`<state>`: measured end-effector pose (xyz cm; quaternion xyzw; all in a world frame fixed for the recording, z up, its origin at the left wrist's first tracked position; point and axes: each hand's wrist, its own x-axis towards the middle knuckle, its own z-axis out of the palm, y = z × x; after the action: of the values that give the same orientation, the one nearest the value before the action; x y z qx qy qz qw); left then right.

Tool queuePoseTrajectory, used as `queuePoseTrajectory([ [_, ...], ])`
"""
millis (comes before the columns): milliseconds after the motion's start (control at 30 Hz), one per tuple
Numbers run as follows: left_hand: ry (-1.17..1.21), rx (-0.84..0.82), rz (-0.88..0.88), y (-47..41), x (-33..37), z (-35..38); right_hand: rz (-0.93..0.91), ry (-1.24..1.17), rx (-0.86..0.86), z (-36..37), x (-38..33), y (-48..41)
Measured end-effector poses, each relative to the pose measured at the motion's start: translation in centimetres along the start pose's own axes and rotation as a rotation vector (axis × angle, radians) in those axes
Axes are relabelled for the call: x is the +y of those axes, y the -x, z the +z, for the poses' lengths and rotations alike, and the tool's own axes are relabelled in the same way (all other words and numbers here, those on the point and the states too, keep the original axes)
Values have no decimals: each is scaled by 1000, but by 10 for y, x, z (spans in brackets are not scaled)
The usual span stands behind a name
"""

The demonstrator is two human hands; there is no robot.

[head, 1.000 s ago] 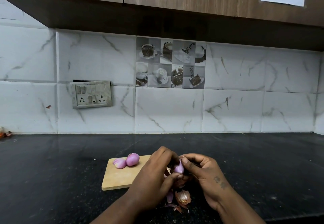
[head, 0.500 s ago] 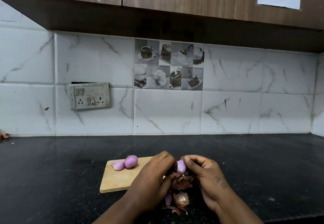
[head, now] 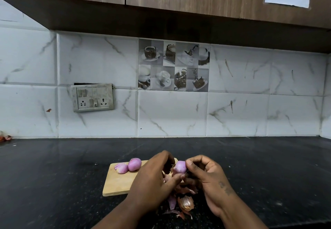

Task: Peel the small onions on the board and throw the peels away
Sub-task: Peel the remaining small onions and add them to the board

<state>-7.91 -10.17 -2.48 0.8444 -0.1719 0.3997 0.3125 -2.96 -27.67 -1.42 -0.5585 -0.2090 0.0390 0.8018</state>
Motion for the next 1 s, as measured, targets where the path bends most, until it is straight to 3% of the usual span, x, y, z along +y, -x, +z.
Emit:
queuePoseTrajectory([
  [200, 46, -25, -9, 1, -1, -3, -21, 74, -31, 1, -2, 3],
  [433, -98, -10, 14, -2, -1, 0, -76, 132, -7, 3, 0, 4],
  [700, -29, 2, 27, -1, 2, -3, -130, 101, -3, 3, 0, 3],
  [833, 13, 30, -40, -2, 8, -5, -151, 81, -19, 4, -1, 4],
  [1000, 291, 23, -233, -6, 7, -8, -122, 22, -12, 0, 3, -1],
])
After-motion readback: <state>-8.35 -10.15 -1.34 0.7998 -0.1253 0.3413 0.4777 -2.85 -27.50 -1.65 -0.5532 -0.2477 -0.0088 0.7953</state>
